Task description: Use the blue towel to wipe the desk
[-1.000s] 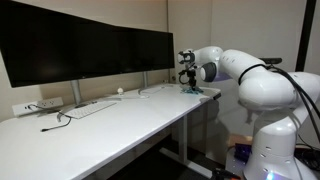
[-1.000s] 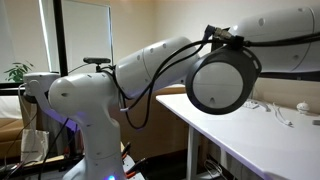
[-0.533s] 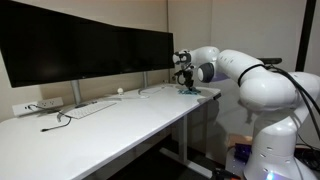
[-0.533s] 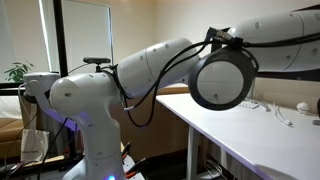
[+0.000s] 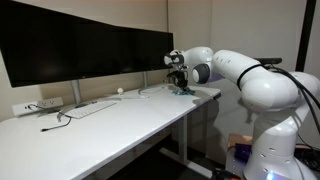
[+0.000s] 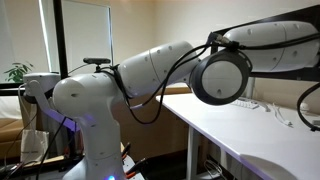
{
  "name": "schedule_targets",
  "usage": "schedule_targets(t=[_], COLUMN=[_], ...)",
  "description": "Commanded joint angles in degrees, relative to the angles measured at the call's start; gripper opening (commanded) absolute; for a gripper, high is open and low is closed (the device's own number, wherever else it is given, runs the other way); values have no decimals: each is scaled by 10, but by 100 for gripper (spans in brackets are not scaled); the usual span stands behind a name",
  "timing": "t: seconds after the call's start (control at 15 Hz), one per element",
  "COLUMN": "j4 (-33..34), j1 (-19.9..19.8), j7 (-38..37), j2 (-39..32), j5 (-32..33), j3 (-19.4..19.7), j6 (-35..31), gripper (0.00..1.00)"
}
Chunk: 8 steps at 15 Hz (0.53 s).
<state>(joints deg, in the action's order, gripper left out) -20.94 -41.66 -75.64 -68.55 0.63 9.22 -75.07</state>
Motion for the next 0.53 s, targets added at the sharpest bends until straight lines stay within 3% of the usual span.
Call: schedule_targets(t=[0.0,0.47], j4=[-20,-21], j1=[26,67], j7=[53,116], j2=[0,-4], j5=[17,40], j3=[9,30], j6=[4,6], gripper=[7,7])
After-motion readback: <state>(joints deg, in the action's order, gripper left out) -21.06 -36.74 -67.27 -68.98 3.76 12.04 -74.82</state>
